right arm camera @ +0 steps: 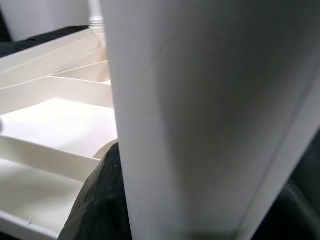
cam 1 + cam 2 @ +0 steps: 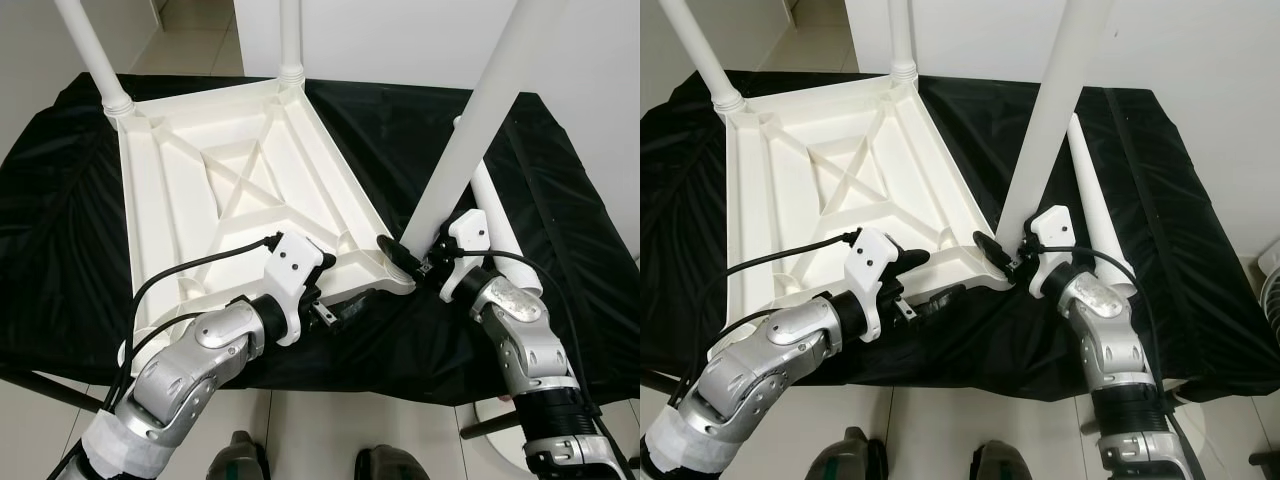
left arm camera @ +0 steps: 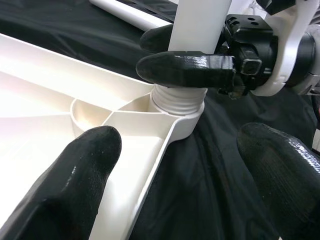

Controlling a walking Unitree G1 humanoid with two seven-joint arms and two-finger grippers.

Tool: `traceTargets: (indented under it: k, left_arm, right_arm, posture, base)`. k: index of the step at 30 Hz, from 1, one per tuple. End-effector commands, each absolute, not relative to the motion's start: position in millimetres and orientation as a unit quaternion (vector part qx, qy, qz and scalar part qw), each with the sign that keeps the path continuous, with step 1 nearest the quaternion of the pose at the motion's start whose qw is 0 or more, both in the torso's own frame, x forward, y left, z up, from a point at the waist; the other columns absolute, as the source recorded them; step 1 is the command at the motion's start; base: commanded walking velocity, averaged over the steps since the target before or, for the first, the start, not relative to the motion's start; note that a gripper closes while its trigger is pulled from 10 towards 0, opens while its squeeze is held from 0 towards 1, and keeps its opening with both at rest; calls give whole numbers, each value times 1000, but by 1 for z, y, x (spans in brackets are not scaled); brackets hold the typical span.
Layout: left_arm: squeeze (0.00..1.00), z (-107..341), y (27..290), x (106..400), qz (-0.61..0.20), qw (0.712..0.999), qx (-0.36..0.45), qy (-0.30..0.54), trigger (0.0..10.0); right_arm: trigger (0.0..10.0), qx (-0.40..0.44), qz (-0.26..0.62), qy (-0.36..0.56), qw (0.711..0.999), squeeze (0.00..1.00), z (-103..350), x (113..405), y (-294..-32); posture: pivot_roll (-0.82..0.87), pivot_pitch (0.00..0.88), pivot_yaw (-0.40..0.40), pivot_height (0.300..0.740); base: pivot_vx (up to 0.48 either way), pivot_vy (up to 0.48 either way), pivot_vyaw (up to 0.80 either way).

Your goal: Building children table

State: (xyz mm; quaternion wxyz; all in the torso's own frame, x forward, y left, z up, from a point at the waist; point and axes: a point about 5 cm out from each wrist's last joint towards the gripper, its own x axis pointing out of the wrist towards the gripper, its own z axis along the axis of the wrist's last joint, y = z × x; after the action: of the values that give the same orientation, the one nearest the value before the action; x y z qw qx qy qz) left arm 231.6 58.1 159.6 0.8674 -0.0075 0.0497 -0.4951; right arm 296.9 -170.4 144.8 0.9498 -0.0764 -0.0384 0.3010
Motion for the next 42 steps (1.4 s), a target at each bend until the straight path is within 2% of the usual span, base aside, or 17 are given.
traceTargets:
  k: [1, 3, 4, 5, 6, 9, 12, 13, 16, 23, 24, 25, 35, 39, 40, 41, 42]
  left_arm:
    - [0, 161, 56, 226, -529, 847, -8, 51, 10000]
    - [0, 160, 56, 225, -530, 847, -8, 52, 10000]
    - [0, 160, 55, 225, -530, 846, -9, 52, 10000]
    - [0, 160, 55, 225, -530, 846, -9, 52, 10000]
    - [0, 159, 55, 225, -531, 846, -9, 52, 10000]
    - [0, 159, 55, 225, -531, 846, -9, 52, 10000]
    - [0, 159, 55, 225, -531, 846, -10, 53, 10000]
    - [0, 159, 55, 224, -531, 846, -10, 53, 10000]
    - [0, 160, 55, 225, -530, 846, -12, 53, 10000]
    - [0, 159, 54, 224, -530, 846, -14, 54, 10000]
    - [0, 159, 54, 224, -531, 845, -14, 55, 10000]
    - [0, 159, 54, 225, -532, 845, -14, 55, 10000]
    - [0, 162, 55, 229, -532, 845, -7, 50, 10000]
    - [0, 163, 56, 231, -530, 847, -8, 48, 10000]
    - [0, 164, 56, 231, -529, 847, -8, 46, 10000]
    - [0, 163, 55, 231, -530, 847, -7, 47, 10000]
    - [0, 163, 55, 231, -530, 847, -7, 47, 10000]
  right_arm:
    - [0, -77, 277, -5, 958, 0, 132, 296, -177]
    - [0, -63, 241, -3, 969, 0, 132, 296, -175]
    - [0, -49, 156, 5, 987, 0, 130, 294, -171]
    - [0, -49, 156, 5, 987, 0, 130, 294, -171]
    - [0, -47, 111, 5, 993, 0, 129, 291, -167]
    - [0, -47, 111, 5, 993, 0, 129, 291, -167]
    - [0, -48, 73, 8, 996, 0, 128, 288, -163]
    - [0, -54, 25, 8, 998, 0, 127, 283, -157]
    - [0, -41, -26, 8, 999, 0, 125, 276, -142]
    - [0, -18, -2, -3, 1000, 0, 128, 276, -132]
    - [10000, -11, 14, -12, 1000, 16, 131, 278, -132]
    - [10000, -3, 26, -14, 1000, 1000, 134, 281, -133]
    - [10000, -13, 94, -24, 995, 1000, 142, 291, -150]
    - [10000, -30, 165, -30, 985, 1000, 146, 295, -159]
    - [10000, -40, 209, -30, 977, 180, 148, 295, -159]
    - [10000, -52, 261, -29, 964, 0, 149, 295, -157]
    - [10000, -52, 261, -29, 964, 0, 149, 295, -157]
  posture:
    - [3, 65, 26, 740]
    - [1, 57, 25, 740]
    - [-1, 58, 22, 740]
    - [-1, 58, 22, 740]
    - [0, 59, 21, 740]
    - [0, 59, 21, 740]
    - [-1, 60, 19, 740]
    - [-2, 66, 16, 740]
    - [-2, 82, 19, 740]
    - [-8, 82, 28, 740]
    - [-9, 79, 28, 740]
    - [-11, 78, 29, 740]
    - [-8, 75, 28, 740]
    - [-5, 74, 31, 740]
    - [-5, 75, 31, 740]
    - [-4, 69, 27, 740]
    - [-4, 69, 27, 740]
  base:
    - [0, 0, 0]
    - [0, 0, 0]
    - [0, 0, 0]
    - [0, 0, 0]
    - [0, 0, 0]
    - [0, 0, 0]
    - [0, 0, 0]
    - [0, 0, 0]
    - [0, 0, 0]
    - [0, 0, 0]
    - [0, 0, 0]
    - [0, 0, 0]
    - [0, 0, 0]
    - [0, 0, 0]
    - [0, 0, 0]
    - [0, 0, 0]
    - [0, 0, 0]
